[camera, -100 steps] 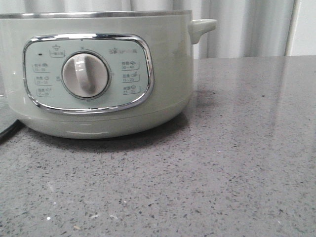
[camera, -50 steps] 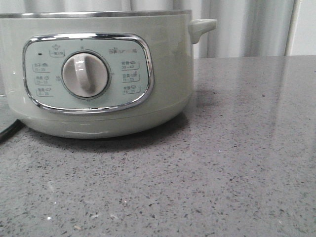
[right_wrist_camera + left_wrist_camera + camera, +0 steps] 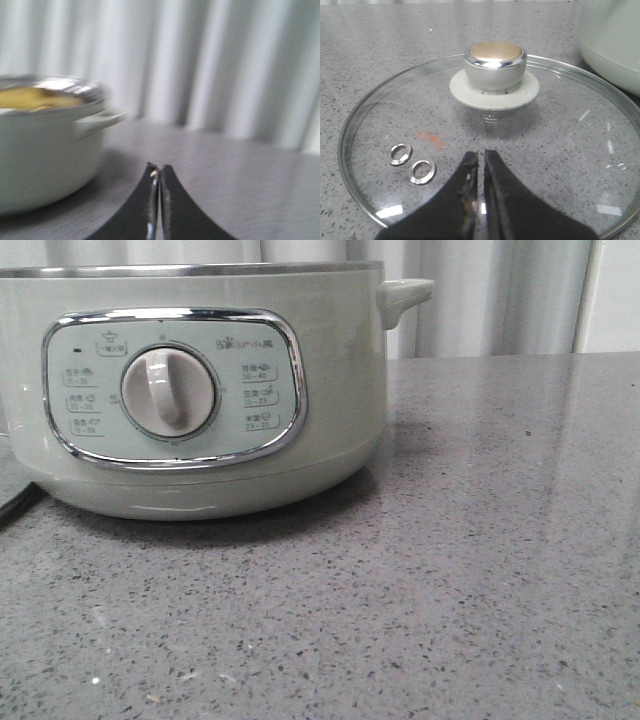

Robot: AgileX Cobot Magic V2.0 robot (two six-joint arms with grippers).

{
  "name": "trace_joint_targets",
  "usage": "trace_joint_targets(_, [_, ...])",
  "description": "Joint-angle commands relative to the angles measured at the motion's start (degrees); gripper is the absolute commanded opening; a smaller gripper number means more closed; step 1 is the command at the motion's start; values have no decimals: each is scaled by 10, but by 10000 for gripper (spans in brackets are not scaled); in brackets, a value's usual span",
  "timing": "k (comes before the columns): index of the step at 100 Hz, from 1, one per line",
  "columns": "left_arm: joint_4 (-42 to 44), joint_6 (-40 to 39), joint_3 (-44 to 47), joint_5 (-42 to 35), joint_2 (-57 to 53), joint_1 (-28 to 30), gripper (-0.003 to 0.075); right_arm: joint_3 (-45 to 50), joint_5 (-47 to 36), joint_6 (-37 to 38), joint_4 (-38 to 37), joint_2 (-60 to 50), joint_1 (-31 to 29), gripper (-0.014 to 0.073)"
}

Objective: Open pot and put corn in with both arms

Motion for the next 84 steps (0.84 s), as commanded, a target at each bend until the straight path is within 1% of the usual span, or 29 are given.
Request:
trace_joint_targets(1, [-8,1,4,-14,-18,-4,-20,47,-160,23,-8,-3,-90,-67])
trace_joint_targets(5, [-8,1,4,-14,-18,-4,-20,78,-166,77,-28,-10,-136,-67])
trace_joint_targets(6, [-8,1,4,-14,-18,-4,-20,78,-156,77,-35,-10,-136,-67])
trace_joint_targets(7, [-8,1,4,-14,-18,-4,-20,73,-120,99,-52,-13,-152,-67])
trace_joint_targets(8, [-8,1,4,-14,-18,-4,-20,73,-100,99,-63,-16,-152,-67])
trace_joint_targets(12, [-8,1,4,-14,-18,-4,-20,69,-44,137,-116,-29,-173,-67])
trace_joint_targets(14, [-9,1,4,-14,-18,-4,-20,75,-27,155,-123,-37,-180,-67])
trace_joint_targets(22, [-9,1,4,-14,-18,-4,-20,74,51,156,-117,-76,-183,-67])
trace_joint_targets(27, [-9,1,4,-14,-18,-4,-20,74,105,146,-100,-104,-183,-67])
trace_joint_targets(31, [-9,1,4,-14,-18,-4,-20,74,136,121,-72,-104,-184,-67])
trace_joint_targets(41, [-9,1,4,-14,-18,-4,-20,74,212,17,13,-100,-184,-67])
trace_joint_targets(46, [-9,1,4,-14,-18,-4,-20,74,233,-8,36,-101,-184,-67])
trace_joint_targets(53, [-9,1,4,-14,-18,-4,-20,74,264,-10,47,-101,-184,-67])
trace_joint_targets(84, [-9,1,4,-14,-18,-4,-20,74,262,-10,47,-104,-184,-67])
